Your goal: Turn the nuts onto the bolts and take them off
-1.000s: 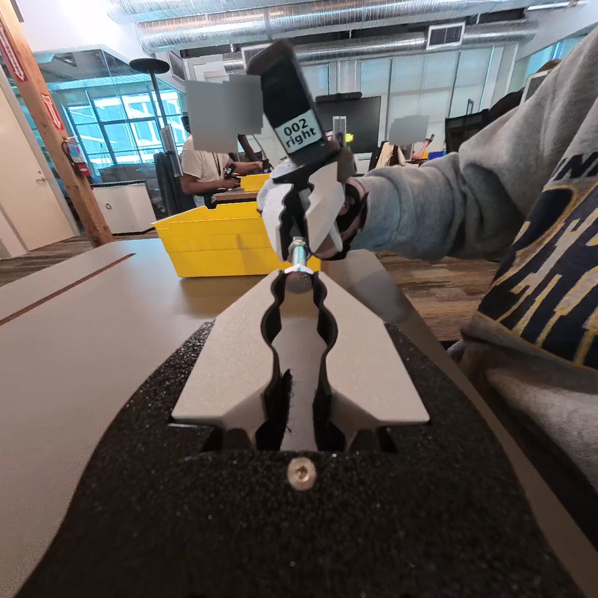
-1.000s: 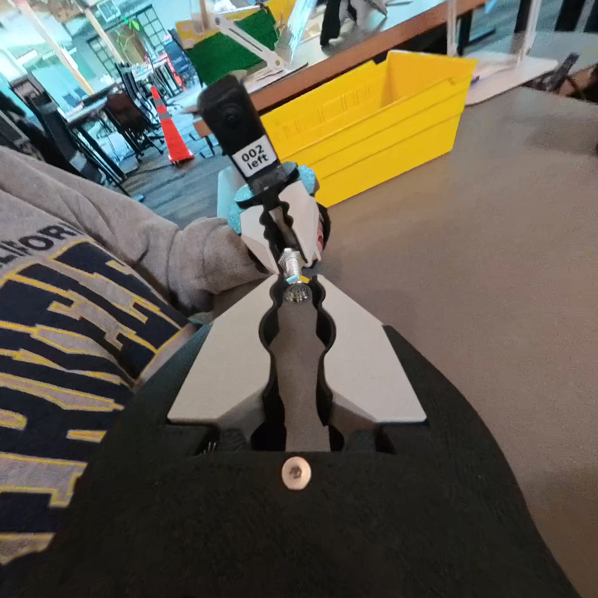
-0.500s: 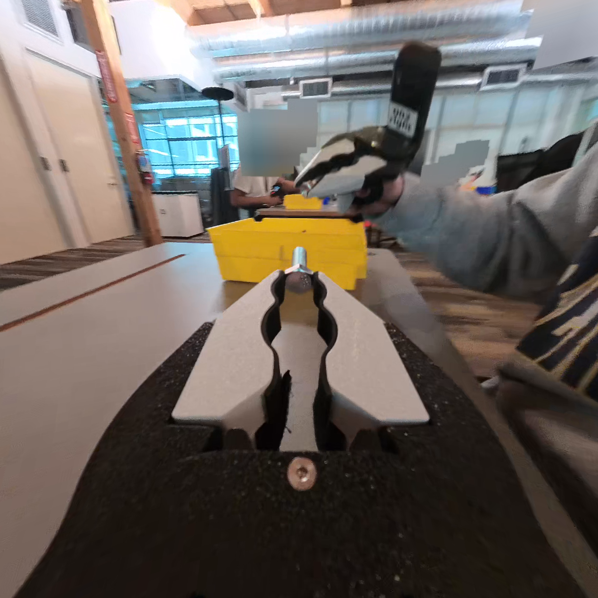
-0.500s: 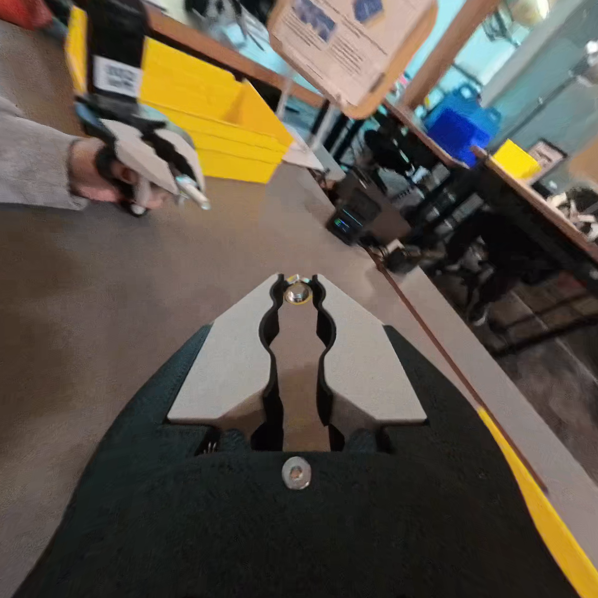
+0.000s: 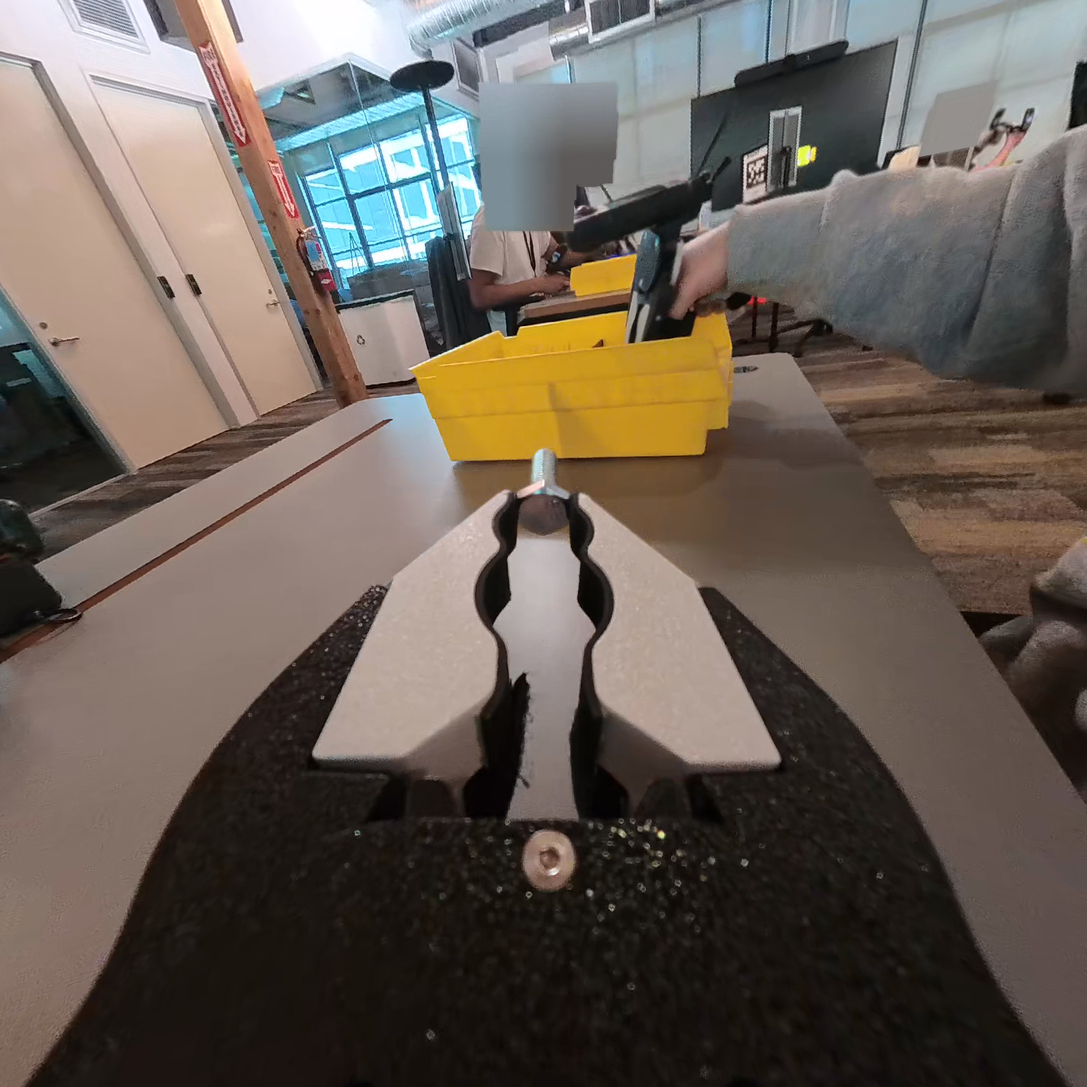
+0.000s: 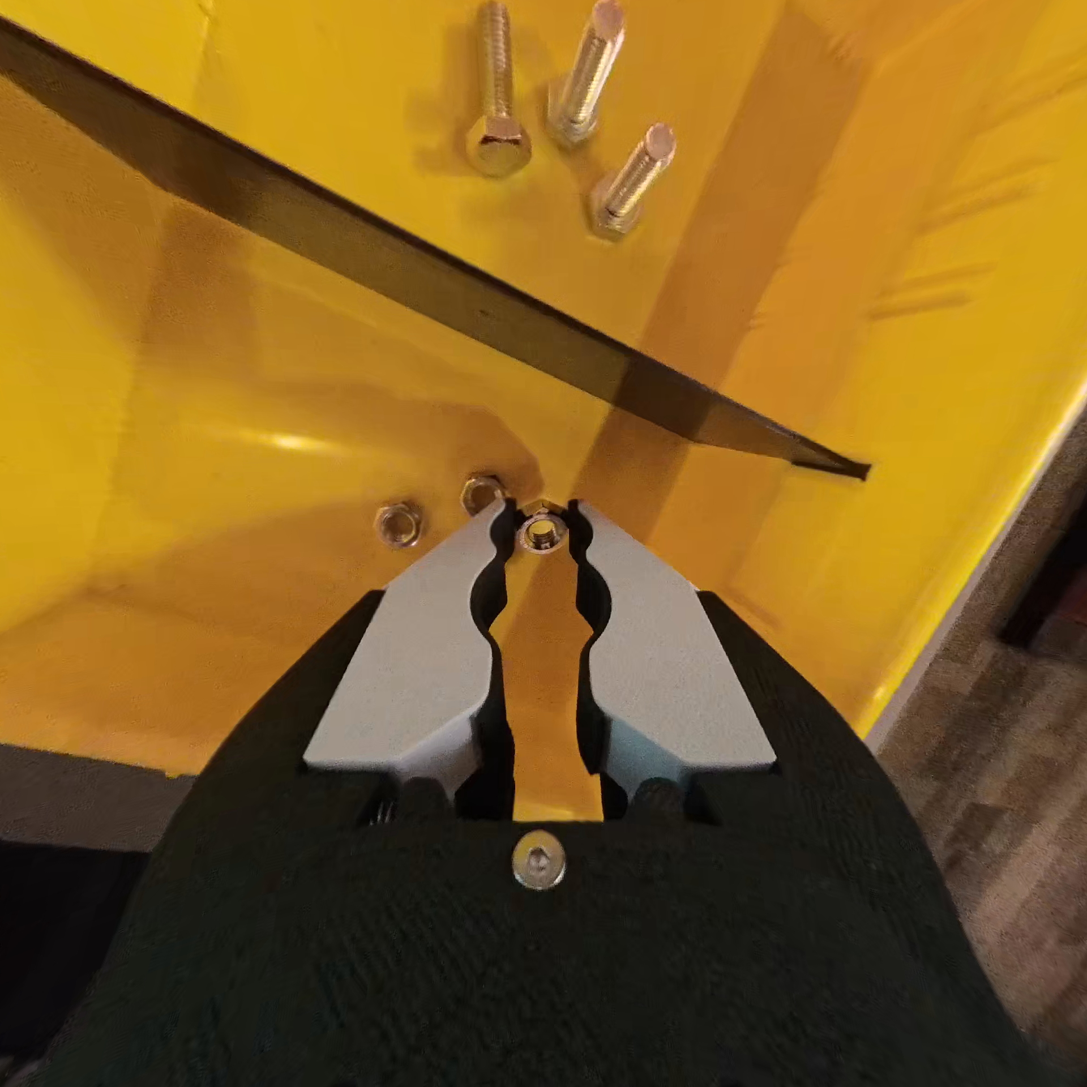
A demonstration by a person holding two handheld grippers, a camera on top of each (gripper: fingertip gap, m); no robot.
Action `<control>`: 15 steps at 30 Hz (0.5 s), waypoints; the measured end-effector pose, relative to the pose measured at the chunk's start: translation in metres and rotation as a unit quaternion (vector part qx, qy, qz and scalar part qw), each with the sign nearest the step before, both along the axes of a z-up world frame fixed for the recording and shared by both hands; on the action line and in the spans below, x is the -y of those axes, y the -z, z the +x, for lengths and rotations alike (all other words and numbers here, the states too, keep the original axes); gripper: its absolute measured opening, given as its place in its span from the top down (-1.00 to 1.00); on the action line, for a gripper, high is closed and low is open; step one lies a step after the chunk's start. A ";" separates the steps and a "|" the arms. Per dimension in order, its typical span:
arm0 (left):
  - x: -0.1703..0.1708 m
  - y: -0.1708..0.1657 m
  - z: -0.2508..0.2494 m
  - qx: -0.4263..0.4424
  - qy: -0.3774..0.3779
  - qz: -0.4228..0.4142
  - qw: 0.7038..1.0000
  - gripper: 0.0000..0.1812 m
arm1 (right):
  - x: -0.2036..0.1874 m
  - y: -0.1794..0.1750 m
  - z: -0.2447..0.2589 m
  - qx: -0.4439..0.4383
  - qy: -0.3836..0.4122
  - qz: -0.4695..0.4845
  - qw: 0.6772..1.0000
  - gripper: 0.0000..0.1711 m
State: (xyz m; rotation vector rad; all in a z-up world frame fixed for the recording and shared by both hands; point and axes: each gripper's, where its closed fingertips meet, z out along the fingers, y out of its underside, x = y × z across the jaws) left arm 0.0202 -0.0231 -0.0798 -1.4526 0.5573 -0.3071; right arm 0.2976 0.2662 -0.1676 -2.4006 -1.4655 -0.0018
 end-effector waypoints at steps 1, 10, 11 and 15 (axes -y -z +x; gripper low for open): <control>0.000 0.001 0.002 -0.003 0.001 -0.001 1.000 0.84 | -0.002 0.001 0.000 -0.005 0.009 0.001 1.000 0.71; 0.004 -0.017 0.006 -0.070 -0.052 0.086 0.993 0.84 | 0.130 -0.124 -0.144 -0.382 -0.140 0.081 0.910 0.71; 0.005 -0.021 0.005 -0.087 -0.072 0.106 0.988 0.84 | 0.165 -0.135 -0.169 -0.448 -0.164 0.052 0.877 0.71; 0.011 -0.034 0.005 -0.144 -0.133 0.172 0.965 0.84 | 0.260 -0.141 -0.233 -0.603 -0.177 -0.078 0.774 0.65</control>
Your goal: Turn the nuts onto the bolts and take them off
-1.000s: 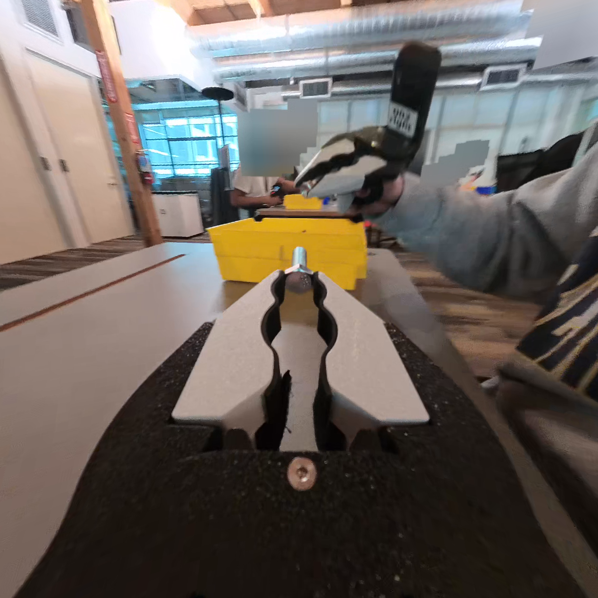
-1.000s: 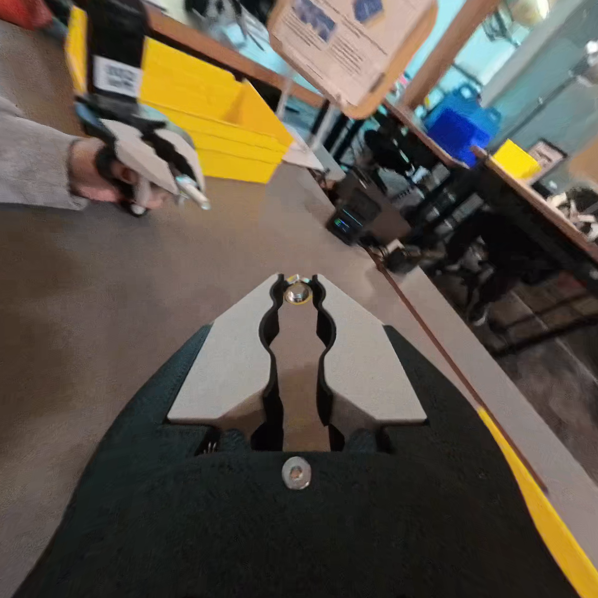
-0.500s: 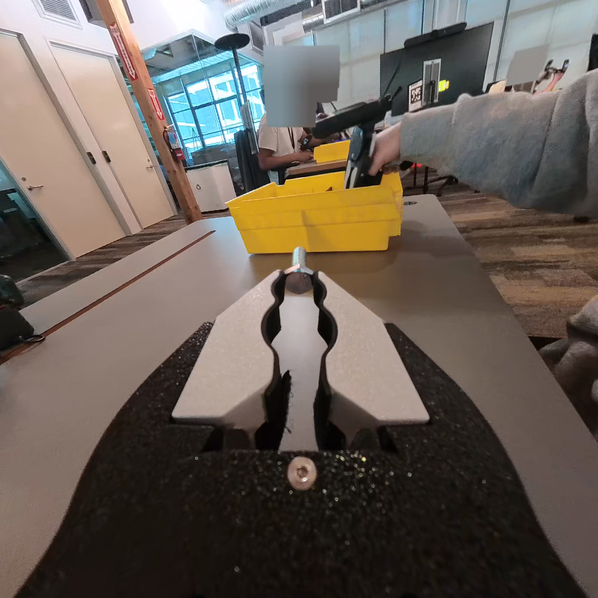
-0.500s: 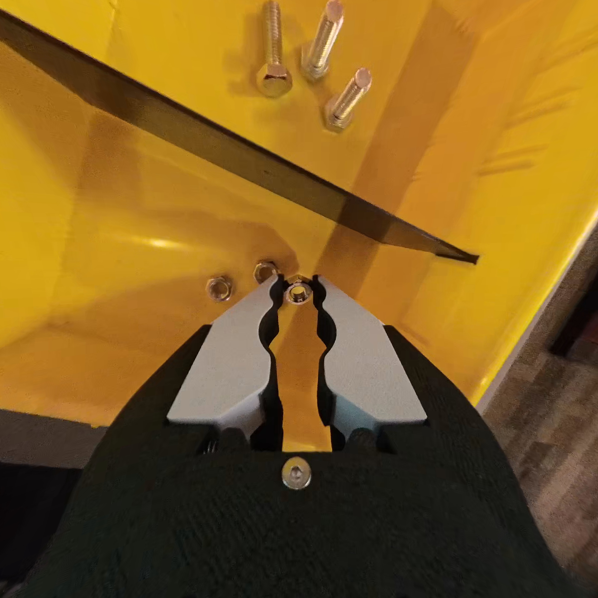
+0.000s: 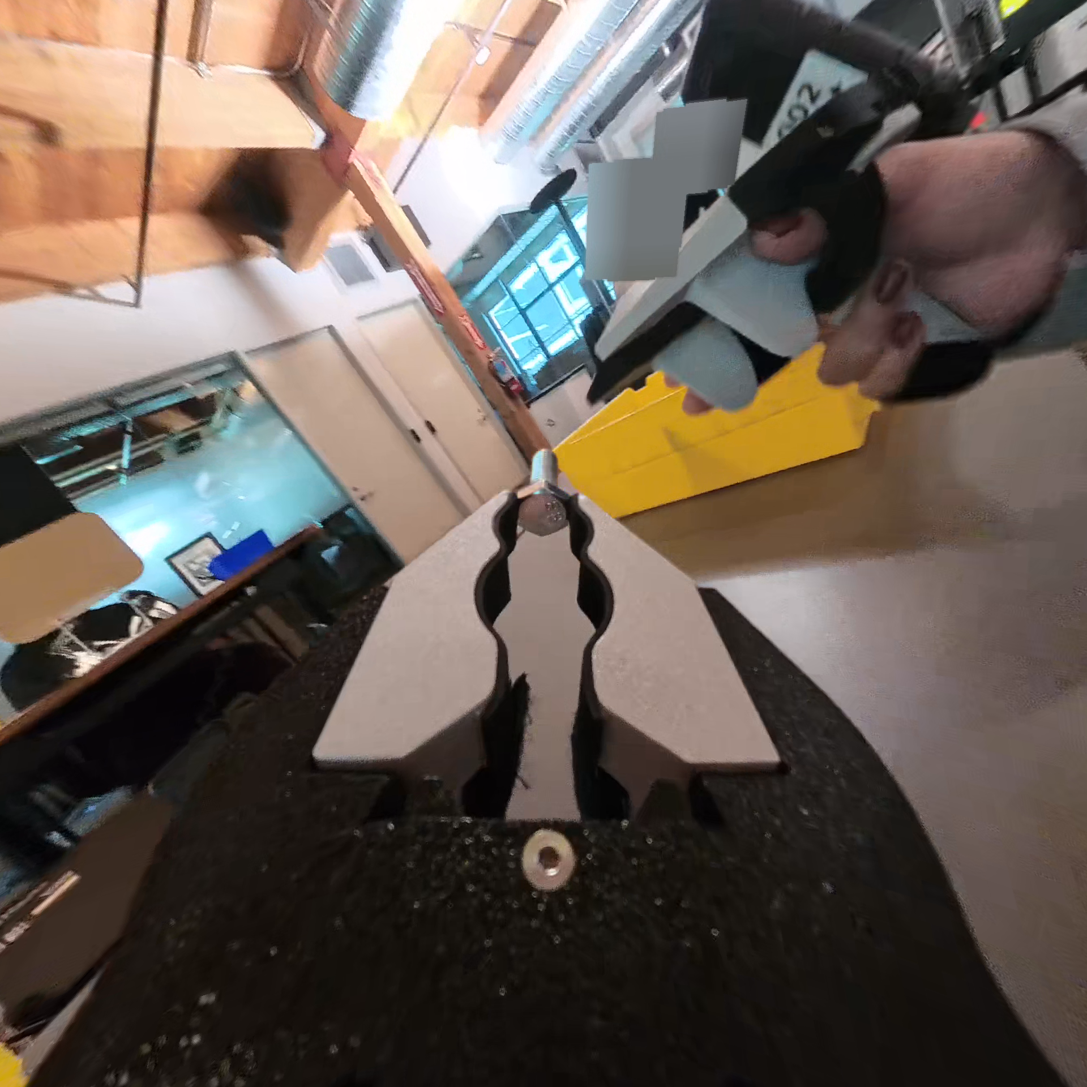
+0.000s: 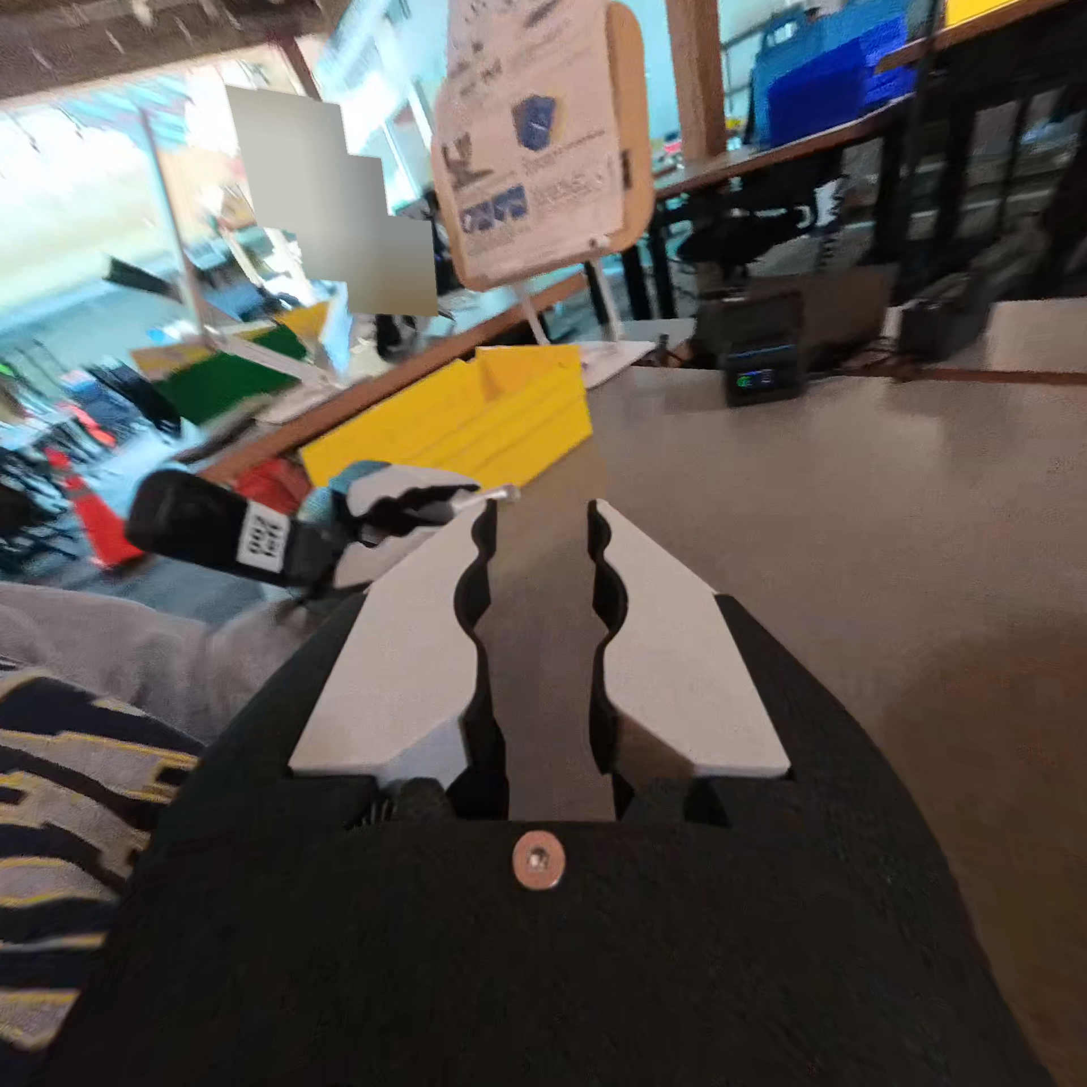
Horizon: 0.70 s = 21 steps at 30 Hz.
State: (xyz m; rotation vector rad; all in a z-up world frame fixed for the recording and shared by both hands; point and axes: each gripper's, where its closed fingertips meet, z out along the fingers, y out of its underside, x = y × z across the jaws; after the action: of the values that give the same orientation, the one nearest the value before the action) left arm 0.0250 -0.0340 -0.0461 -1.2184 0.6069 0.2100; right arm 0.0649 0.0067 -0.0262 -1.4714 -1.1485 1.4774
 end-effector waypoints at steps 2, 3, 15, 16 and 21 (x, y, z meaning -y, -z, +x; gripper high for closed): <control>0.001 -0.001 0.003 -0.001 0.003 0.002 1.000 0.84 | 0.022 0.001 -0.018 -0.044 -0.030 -0.088 0.995 0.58; 0.001 -0.001 0.004 0.002 0.005 0.002 1.000 0.84 | 0.024 0.003 -0.025 -0.054 -0.030 -0.123 0.991 0.58; -0.004 0.007 0.008 0.044 0.045 -0.037 0.997 0.63 | 0.027 0.015 -0.046 -0.070 -0.068 -0.269 0.958 0.91; -0.008 0.010 0.006 0.062 0.048 -0.054 0.995 0.49 | 0.020 0.011 -0.042 -0.071 -0.057 -0.232 0.968 0.91; -0.018 0.020 -0.006 0.138 0.058 -0.110 0.983 0.65 | -0.079 -0.030 0.004 -0.024 0.107 0.042 0.993 0.91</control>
State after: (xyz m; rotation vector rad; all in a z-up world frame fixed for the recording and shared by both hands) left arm 0.0186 -0.0157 -0.0662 -1.3909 0.4646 -0.1272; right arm 0.0692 0.0860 0.0037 -1.4455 -0.9789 1.2958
